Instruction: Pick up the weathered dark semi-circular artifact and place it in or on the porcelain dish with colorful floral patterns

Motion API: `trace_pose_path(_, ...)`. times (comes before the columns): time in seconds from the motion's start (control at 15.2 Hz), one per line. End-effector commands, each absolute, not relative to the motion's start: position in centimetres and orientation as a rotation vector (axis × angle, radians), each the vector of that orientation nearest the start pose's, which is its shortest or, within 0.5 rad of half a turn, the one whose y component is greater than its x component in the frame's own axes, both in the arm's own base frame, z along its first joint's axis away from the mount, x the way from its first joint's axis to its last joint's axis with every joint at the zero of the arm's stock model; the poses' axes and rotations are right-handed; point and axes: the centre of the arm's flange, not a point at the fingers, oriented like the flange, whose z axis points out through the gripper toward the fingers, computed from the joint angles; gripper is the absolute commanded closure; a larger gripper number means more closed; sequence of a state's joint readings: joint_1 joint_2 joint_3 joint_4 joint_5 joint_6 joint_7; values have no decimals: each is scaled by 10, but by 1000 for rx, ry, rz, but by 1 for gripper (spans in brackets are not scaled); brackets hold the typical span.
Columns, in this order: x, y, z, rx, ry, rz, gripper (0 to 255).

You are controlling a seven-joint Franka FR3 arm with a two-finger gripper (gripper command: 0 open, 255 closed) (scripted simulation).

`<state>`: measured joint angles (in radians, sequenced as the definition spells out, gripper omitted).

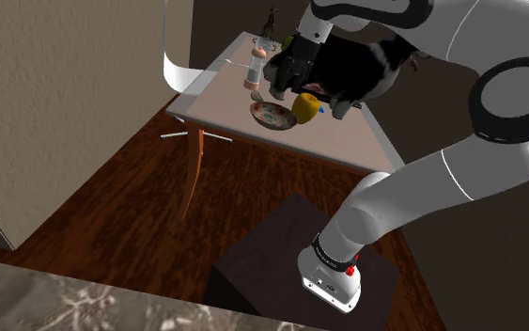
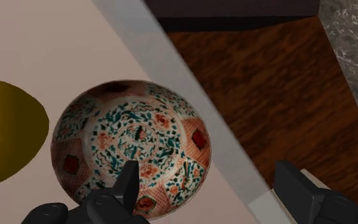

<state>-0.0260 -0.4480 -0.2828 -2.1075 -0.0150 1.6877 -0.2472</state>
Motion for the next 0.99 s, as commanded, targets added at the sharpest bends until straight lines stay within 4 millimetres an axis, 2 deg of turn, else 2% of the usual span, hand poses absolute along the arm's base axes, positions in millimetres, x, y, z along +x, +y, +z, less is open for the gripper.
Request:
trace_pose_path(0.0, 413, -176, 583, -3018, 33, -70, 0)
trace_pose_path(0.92, 535, -331, 541, -2841, -79, -124, 0)
